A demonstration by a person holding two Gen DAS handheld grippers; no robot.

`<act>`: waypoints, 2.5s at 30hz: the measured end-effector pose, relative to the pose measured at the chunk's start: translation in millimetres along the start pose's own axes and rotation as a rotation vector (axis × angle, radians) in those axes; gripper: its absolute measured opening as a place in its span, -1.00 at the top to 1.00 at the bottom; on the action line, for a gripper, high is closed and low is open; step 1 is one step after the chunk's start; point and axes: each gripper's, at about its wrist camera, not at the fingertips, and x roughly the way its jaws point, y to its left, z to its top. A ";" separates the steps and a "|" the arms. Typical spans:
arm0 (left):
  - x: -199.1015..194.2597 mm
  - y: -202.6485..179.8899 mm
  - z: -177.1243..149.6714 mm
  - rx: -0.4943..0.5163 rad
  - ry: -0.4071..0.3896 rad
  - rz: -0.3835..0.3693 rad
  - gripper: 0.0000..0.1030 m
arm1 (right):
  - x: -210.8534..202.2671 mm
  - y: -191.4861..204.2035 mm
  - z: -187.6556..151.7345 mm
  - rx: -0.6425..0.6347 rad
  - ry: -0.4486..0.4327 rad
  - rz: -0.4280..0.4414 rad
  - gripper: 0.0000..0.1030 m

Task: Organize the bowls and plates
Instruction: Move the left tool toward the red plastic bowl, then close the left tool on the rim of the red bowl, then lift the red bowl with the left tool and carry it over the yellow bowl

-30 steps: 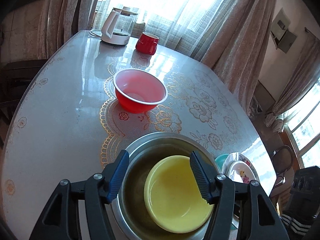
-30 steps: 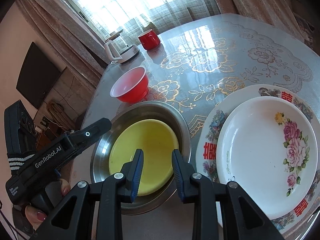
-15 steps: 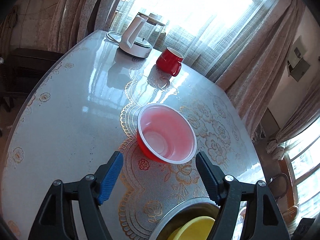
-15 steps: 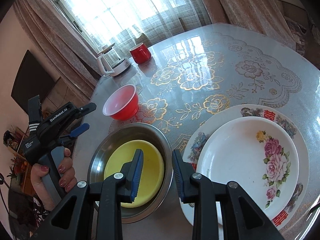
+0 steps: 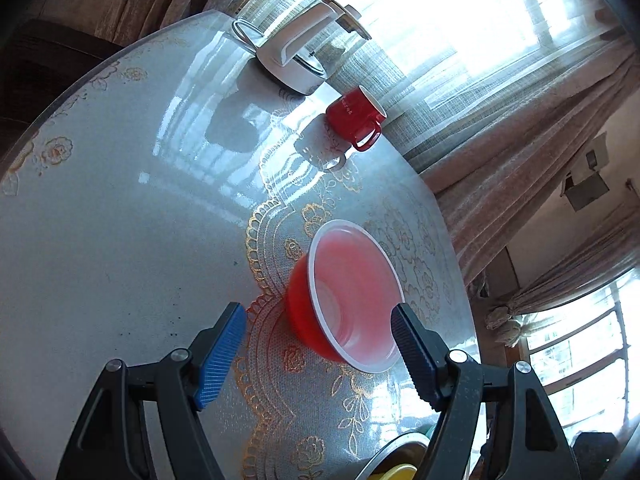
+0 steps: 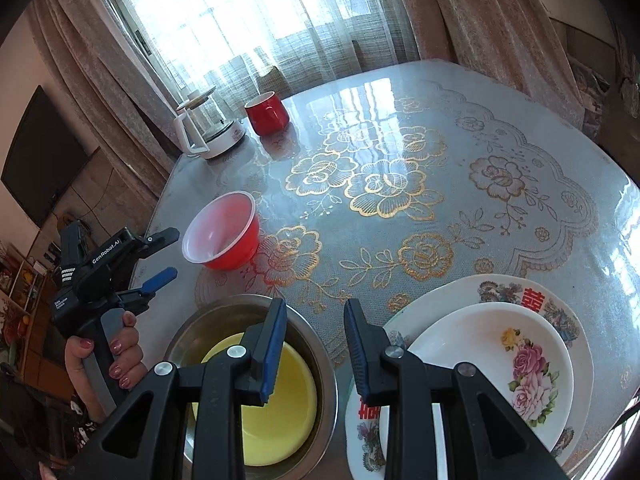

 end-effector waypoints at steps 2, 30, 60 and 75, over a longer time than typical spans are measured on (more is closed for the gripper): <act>1.4 0.3 -1.0 0.004 0.001 0.001 -0.43 | 8.3 6.3 8.9 0.001 0.002 -0.001 0.40; 21.1 -3.0 -6.9 0.058 0.035 0.013 0.55 | 160.8 52.3 56.8 0.184 0.295 0.133 0.69; 9.2 -40.2 -21.7 0.244 0.003 0.053 0.64 | 99.3 39.2 36.0 0.175 0.173 0.185 0.73; 3.7 -64.3 -41.2 0.347 0.003 0.020 0.64 | 52.9 35.8 22.2 0.139 0.044 0.168 0.73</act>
